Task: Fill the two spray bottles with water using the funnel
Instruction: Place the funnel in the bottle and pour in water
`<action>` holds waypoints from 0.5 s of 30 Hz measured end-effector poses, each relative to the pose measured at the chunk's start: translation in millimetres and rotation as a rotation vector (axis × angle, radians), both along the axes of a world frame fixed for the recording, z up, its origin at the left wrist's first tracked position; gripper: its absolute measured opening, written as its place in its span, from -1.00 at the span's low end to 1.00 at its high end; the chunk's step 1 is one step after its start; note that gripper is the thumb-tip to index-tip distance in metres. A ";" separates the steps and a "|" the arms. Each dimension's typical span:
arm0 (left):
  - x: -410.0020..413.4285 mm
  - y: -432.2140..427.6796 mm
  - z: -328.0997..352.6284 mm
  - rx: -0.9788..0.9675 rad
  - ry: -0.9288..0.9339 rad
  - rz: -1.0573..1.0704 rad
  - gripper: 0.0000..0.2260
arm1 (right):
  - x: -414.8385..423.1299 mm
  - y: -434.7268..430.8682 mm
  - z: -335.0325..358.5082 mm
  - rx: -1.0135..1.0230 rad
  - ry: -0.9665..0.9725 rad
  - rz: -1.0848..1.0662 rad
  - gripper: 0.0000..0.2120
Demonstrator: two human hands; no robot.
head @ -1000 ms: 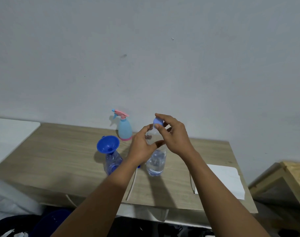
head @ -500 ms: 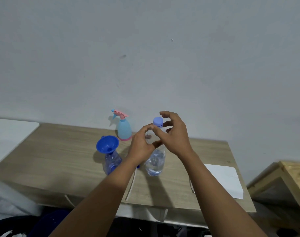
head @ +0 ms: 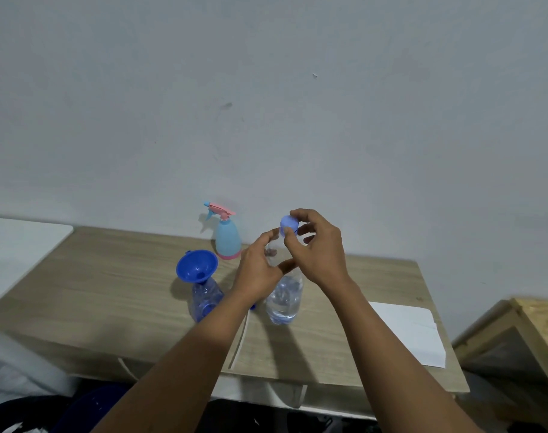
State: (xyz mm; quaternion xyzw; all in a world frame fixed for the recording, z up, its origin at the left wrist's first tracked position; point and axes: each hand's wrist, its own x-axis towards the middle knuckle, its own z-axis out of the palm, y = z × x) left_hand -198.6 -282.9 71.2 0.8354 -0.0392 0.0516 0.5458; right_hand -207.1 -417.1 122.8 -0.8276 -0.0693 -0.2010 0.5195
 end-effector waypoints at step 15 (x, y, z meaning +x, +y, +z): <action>-1.6 0.6 -2.6 -0.049 -0.023 0.010 -0.35 | -50.7 -30.7 -146.9 0.229 0.405 -0.309 -0.84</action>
